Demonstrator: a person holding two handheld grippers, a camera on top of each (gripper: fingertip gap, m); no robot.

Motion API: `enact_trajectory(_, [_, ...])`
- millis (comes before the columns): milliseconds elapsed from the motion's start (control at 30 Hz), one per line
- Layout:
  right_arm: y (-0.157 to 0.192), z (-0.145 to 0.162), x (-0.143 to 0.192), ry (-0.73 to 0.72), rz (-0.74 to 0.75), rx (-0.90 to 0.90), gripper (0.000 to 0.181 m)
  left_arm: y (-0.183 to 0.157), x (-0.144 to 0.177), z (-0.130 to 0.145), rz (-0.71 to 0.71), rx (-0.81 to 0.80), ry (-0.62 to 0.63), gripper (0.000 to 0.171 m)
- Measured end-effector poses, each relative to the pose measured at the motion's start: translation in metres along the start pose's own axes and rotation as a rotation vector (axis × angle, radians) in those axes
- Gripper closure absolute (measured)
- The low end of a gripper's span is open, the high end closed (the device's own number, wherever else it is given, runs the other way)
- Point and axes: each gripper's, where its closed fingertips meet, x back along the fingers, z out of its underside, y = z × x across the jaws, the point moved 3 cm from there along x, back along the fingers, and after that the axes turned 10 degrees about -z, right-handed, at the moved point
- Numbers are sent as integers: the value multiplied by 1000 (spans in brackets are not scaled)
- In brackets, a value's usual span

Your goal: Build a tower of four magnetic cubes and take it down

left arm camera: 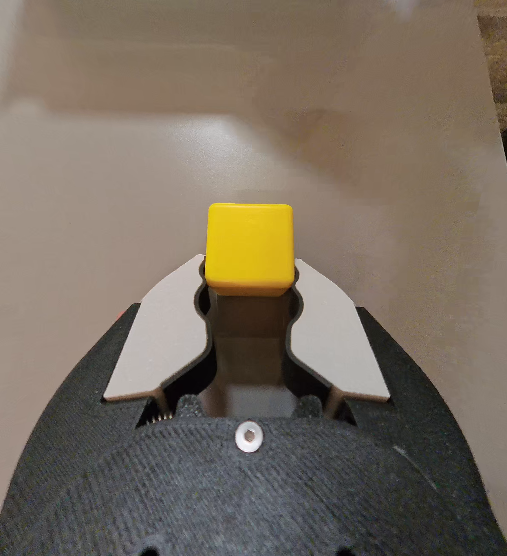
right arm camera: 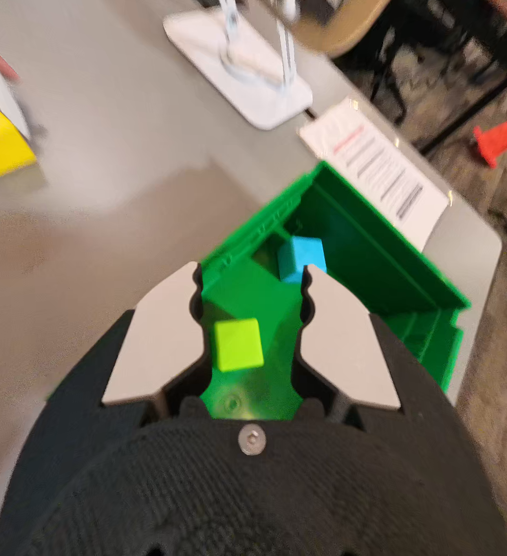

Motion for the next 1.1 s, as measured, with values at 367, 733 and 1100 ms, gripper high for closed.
enact_trajectory(367, [148,-149,-34,-556,-482,-4,121,0,-2,3,18,20,32,120])
enact_trajectory(733, [209,-86,-147,-181,-478,133,105,3,1,6,15,50,33,113])
enact_trajectory(1100, [210,-70,-165,-120,-539,92,114,3,1,6,7,41,34,113])
